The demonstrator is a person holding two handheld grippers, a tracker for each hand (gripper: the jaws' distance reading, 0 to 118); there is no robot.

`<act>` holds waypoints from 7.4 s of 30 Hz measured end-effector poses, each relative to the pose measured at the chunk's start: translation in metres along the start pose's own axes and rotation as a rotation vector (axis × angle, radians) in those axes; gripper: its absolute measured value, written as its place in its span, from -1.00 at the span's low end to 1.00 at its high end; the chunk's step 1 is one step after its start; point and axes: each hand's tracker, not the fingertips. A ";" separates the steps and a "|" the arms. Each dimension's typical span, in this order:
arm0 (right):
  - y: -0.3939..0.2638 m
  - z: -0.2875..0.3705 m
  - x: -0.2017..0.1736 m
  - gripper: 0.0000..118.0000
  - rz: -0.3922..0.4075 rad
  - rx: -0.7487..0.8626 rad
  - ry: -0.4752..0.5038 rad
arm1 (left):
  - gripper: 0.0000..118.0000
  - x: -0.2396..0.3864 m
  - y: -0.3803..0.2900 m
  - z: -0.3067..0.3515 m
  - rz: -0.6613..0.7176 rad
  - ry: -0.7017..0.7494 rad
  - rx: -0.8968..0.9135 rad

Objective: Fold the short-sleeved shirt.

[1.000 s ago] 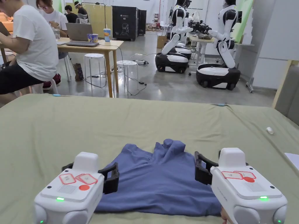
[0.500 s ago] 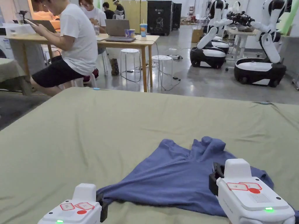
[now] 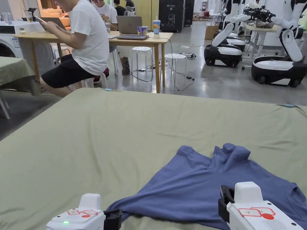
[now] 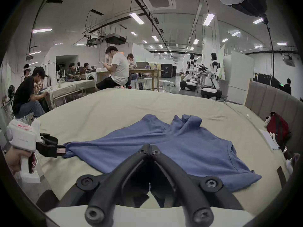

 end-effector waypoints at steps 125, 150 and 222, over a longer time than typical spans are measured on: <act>0.174 0.057 0.221 -0.97 0.057 0.099 -0.465 | -0.98 0.112 0.284 0.061 -0.260 0.240 0.283; -0.022 0.132 0.122 0.96 -0.080 0.021 -0.225 | 1.00 0.107 0.032 0.142 -0.185 0.056 0.336; -0.026 0.085 0.194 -0.92 0.034 -0.295 -0.319 | -1.00 0.075 0.067 0.069 -0.334 0.175 0.051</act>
